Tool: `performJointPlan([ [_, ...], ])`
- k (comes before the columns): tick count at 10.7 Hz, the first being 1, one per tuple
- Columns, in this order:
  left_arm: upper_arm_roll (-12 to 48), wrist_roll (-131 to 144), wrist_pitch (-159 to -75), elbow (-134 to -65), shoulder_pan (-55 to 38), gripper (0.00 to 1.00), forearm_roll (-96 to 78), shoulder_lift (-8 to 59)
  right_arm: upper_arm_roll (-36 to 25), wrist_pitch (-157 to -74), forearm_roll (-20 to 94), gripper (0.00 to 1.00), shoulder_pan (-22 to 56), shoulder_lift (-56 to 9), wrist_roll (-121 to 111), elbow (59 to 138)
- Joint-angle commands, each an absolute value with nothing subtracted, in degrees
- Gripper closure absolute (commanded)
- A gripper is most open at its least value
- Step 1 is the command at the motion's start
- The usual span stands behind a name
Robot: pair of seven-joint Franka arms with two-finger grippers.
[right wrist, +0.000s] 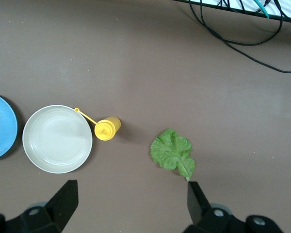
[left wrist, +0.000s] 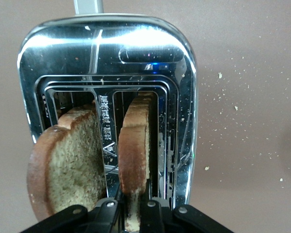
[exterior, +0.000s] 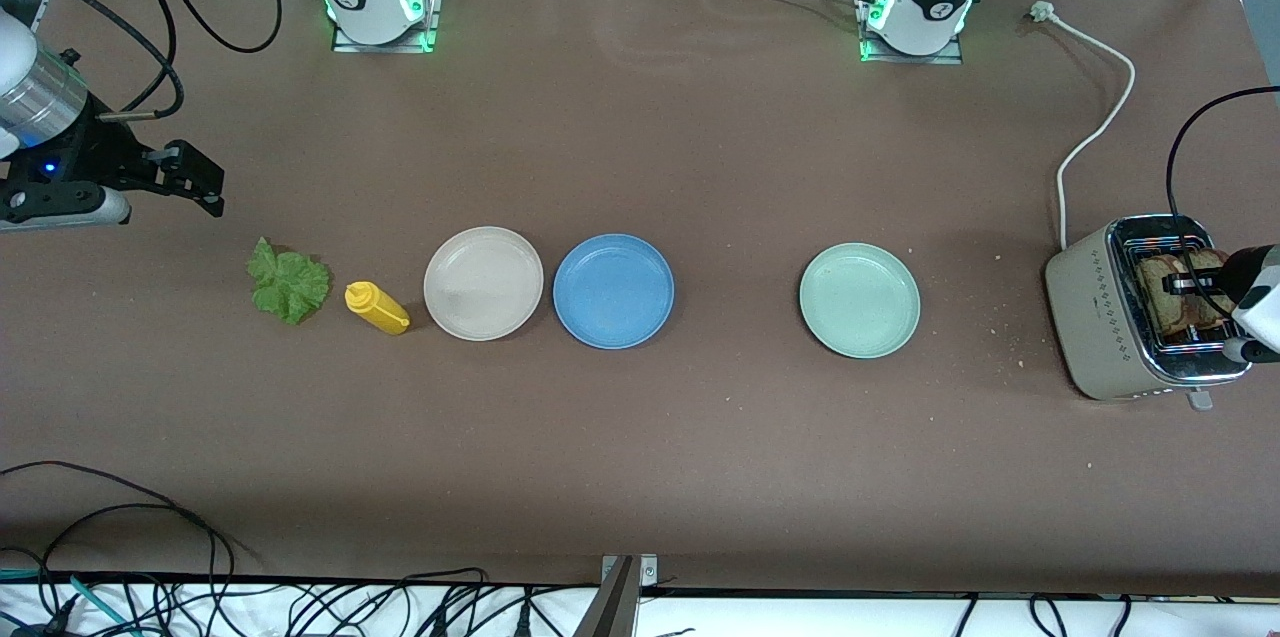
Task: Make sandwich in blue plate with both arms
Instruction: 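Grasp one bread slice with the left gripper and lift it out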
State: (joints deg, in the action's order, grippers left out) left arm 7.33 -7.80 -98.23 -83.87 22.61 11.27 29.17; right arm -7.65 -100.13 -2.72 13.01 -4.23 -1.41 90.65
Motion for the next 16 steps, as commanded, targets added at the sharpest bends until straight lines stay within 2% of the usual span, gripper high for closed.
performJointPlan([
  [1,7.65,-8.17,-97.56,-83.23,22.76,1.00,13.10,29.18,-7.65,-99.49,-2.72,0.00,12.92,-5.19,-0.88,88.68],
  [6,8.35,-9.83,-88.53,-76.12,22.33,1.00,12.92,28.30,-7.65,-99.58,-2.72,0.00,12.92,-5.19,-0.88,88.68],
  [9,8.87,-10.81,-83.69,-75.32,22.15,1.00,11.87,24.71,-7.65,-99.49,-2.72,0.00,12.92,-5.19,-0.88,88.68],
  [12,12.90,-9.94,-72.45,-71.55,22.06,1.00,11.69,23.56,-7.65,-99.49,-2.72,0.00,12.92,-5.19,-0.88,88.68],
  [14,18.25,-2.16,-70.49,-71.54,22.15,1.00,10.12,22.85,-7.65,-99.49,-2.72,0.00,12.92,-5.19,-0.88,88.68],
  [16,21.08,9.43,-70.31,-71.63,22.15,1.00,1.89,22.76,-7.65,-99.58,-2.72,0.00,12.92,-5.19,-0.88,88.68],
])
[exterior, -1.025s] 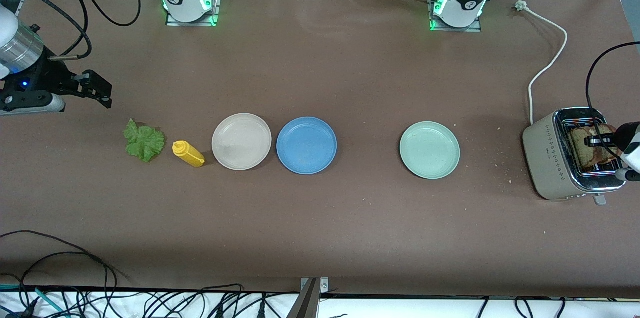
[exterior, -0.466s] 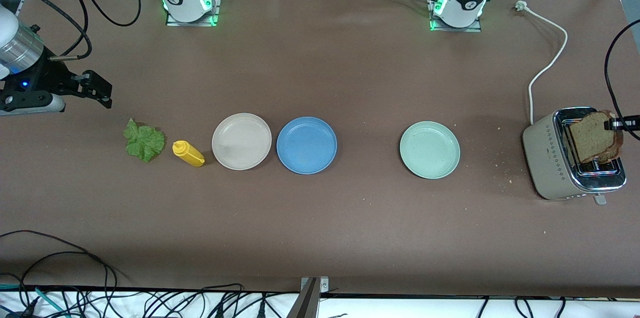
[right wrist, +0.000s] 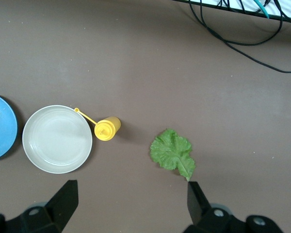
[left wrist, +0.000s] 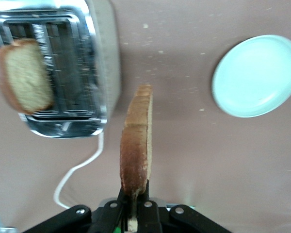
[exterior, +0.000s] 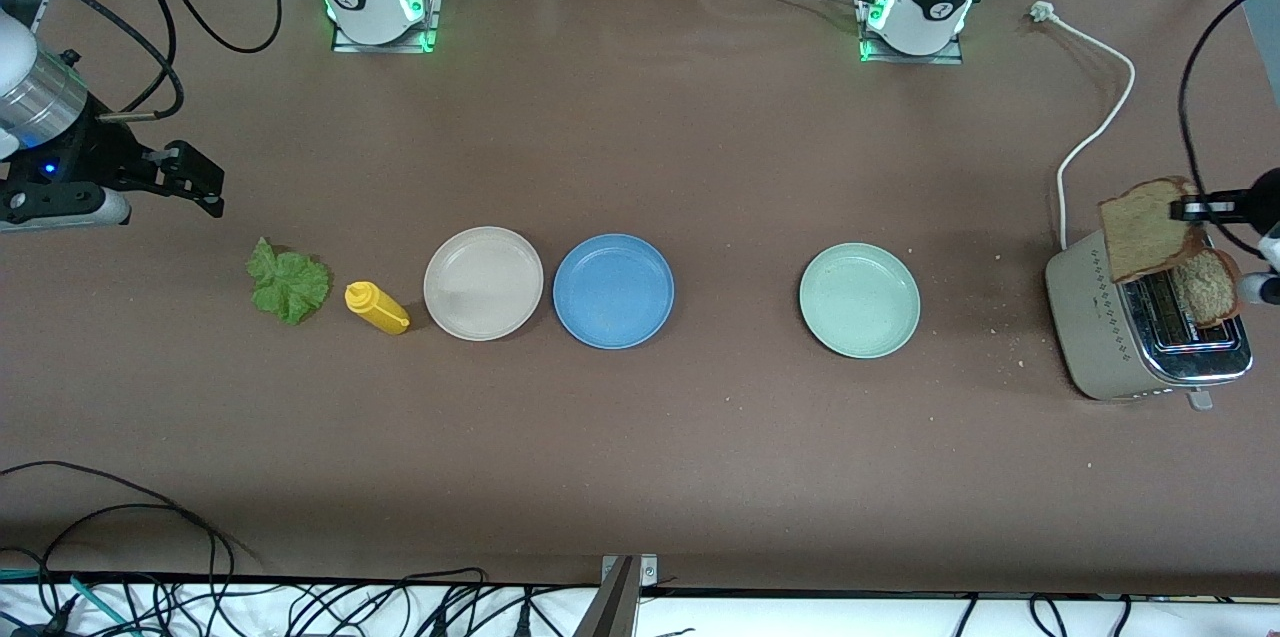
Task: Make sandwich in blue plate with both arms
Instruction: 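Carry the bread slice with the left gripper over the blue plate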
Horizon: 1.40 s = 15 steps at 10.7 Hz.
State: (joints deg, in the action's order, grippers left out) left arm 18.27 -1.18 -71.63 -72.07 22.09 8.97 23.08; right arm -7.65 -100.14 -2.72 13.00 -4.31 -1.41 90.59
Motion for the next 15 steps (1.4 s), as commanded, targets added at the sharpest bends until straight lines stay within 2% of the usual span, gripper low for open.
performJointPlan([
  [1,23.09,15.84,-69.96,-72.15,22.15,1.00,-2.42,22.68,-7.65,-99.58,-2.72,0.00,12.92,-5.19,-0.79,88.68],
  [3,29.15,27.11,-70.66,-73.03,21.54,1.00,-6.58,23.46,-7.65,-99.58,-2.72,0.00,12.92,-5.19,-0.88,88.68],
  [5,30.15,36.95,-75.73,-74.26,17.25,1.00,-12.44,24.78,-7.65,-99.58,-2.64,0.00,12.92,-5.19,-0.79,88.68],
  [9,30.15,51.55,-96.63,-80.50,6.01,1.00,-17.40,26.27,-7.65,-99.58,-2.64,0.00,12.92,-5.19,-0.88,88.68],
  [13,29.88,62.82,-117.90,-81.12,-5.95,1.00,-16.61,32.77,-7.65,-99.58,-2.64,0.00,12.92,-5.19,-0.79,88.68],
  [15,29.62,63.11,-124.34,-81.04,-10.53,1.00,-16.52,35.58,-7.65,-99.58,-2.64,0.00,12.92,-5.19,-0.79,88.68],
])
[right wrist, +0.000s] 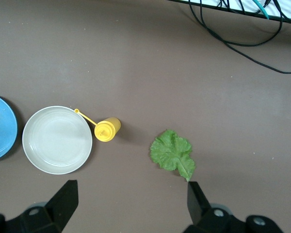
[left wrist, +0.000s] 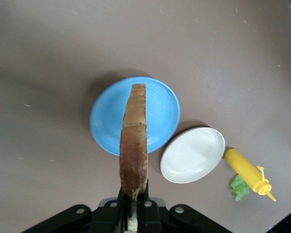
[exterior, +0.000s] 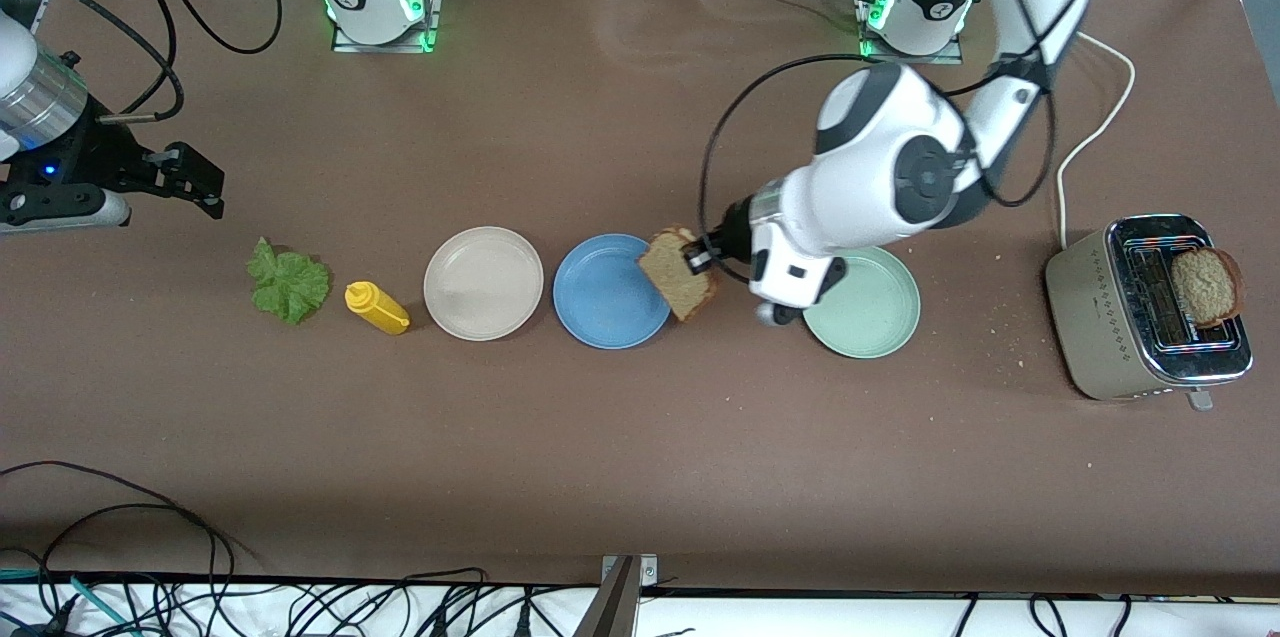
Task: Make sandwich in blue plate with both arms
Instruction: 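Carry the bread slice with the left gripper over the blue plate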
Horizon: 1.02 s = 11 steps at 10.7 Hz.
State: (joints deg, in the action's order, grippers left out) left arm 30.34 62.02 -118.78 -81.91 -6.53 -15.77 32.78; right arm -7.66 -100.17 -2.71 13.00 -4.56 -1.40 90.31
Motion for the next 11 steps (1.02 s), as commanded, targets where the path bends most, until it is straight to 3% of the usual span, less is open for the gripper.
performJointPlan([
  [1,29.01,63.37,-128.19,-81.04,-13.07,1.00,-15.65,37.07,-7.65,-99.58,-2.64,0.00,12.92,-5.19,-0.79,88.68],
  [5,20.85,69.34,-139.29,-80.60,-24.76,1.00,-10.81,41.48,-7.65,-99.58,-2.64,0.00,12.92,-5.19,-0.88,88.68],
  [11,19.25,69.26,-142.12,-80.16,-26.63,1.00,-9.58,44.91,-7.65,-99.58,-2.64,0.00,12.92,-5.19,-0.88,88.68],
])
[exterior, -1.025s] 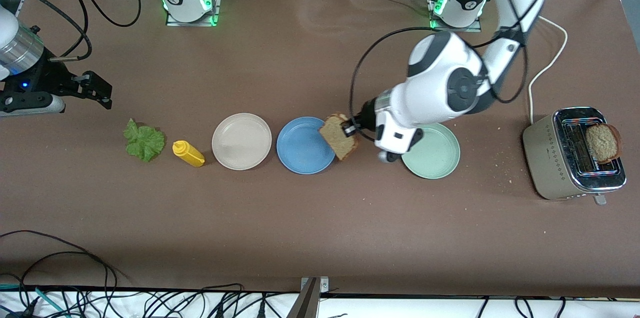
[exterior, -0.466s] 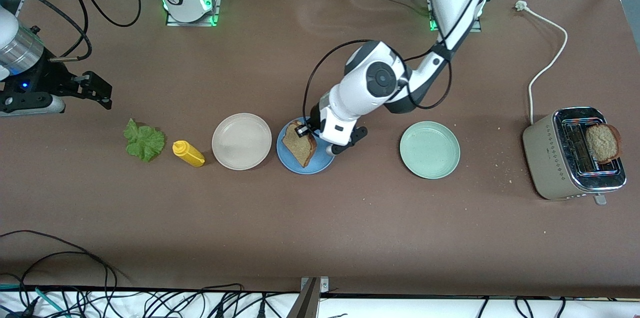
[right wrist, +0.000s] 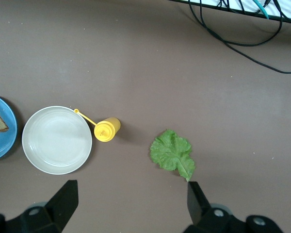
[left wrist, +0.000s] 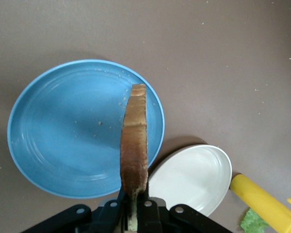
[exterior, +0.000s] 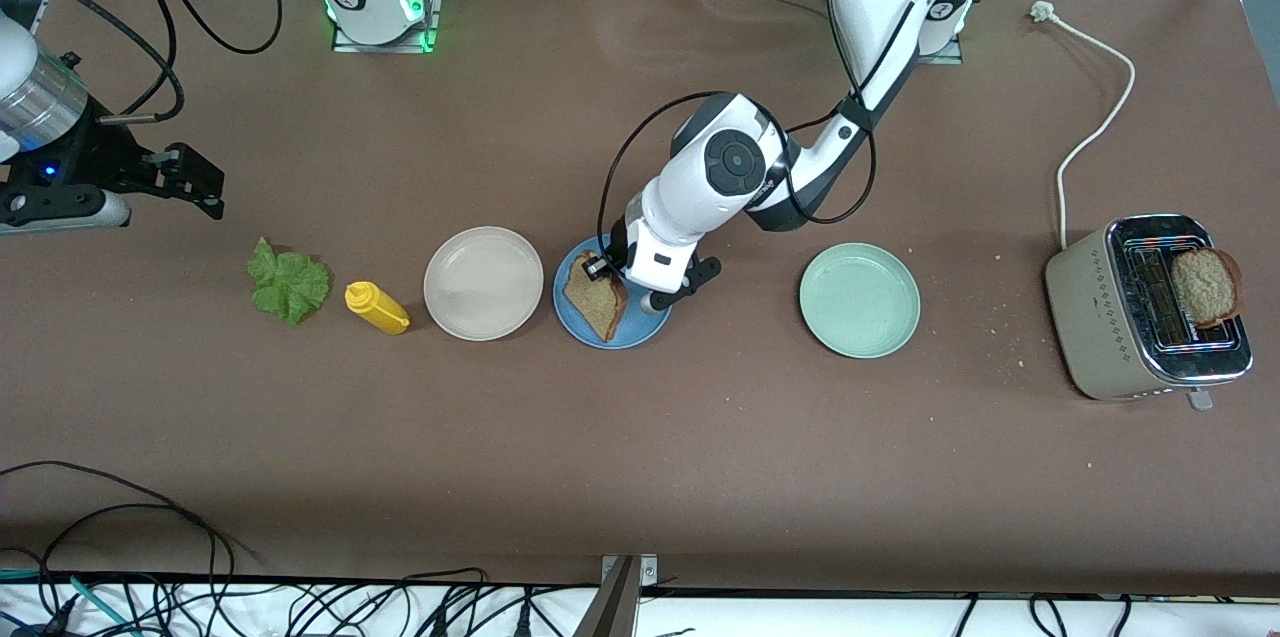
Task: Make sandwich in blue plate with both arms
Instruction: 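Lay the bread slice flat on the blue plate and open the left gripper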
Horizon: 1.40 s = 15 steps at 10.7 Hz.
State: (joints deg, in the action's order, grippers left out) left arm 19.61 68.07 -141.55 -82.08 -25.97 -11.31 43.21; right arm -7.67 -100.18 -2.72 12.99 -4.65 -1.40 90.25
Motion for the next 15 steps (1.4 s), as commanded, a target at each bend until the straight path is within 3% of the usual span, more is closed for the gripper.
performJointPlan([
  [1,19.25,69.34,-142.12,-80.16,-27.15,1.00,-9.49,45.09,-7.65,-99.58,-2.64,0.00,12.92,-5.27,-0.88,88.68],
  [15,18.46,68.82,-139.22,-81.12,-27.69,1.00,-9.32,49.48,-7.65,-100.28,-2.55,0.00,12.92,-5.27,-0.79,88.68],
])
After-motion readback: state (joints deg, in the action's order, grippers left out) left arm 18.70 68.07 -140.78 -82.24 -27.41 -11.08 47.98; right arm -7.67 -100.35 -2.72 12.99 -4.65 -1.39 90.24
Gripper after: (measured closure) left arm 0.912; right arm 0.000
